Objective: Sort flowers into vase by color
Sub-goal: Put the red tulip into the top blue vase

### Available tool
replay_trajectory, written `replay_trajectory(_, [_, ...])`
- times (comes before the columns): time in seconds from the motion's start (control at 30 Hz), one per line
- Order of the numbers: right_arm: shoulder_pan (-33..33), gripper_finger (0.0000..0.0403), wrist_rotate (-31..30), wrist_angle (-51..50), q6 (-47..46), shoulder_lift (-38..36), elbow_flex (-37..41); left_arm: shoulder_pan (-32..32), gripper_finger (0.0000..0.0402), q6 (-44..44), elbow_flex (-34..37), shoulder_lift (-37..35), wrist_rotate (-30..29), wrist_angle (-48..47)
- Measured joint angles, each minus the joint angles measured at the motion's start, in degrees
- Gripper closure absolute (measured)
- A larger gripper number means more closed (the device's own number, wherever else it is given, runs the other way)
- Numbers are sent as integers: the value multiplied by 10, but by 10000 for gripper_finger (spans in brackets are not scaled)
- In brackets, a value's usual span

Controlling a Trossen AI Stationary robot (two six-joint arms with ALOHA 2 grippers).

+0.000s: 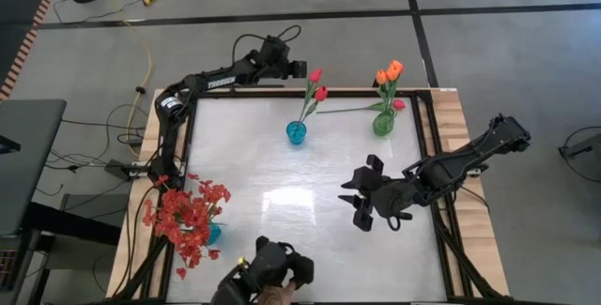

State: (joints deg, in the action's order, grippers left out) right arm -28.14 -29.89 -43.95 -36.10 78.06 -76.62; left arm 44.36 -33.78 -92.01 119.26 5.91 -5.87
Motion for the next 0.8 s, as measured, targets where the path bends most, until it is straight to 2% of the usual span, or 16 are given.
replay_trajectory(0.3, [2,241,0,15,5,0,0,-33,283,11,0,0,-67,4])
replay_trajectory(0.53, [10,241,0,29,5,0,0,-69,284,102,0,0,-94,-4])
replay_trajectory(0.63, [29,241,0,20,5,0,0,-68,284,137,-8,-7,-94,-64])
replay_trajectory(0.8, [78,241,12,16,9,0,0,-48,284,196,-60,-29,-94,-181])
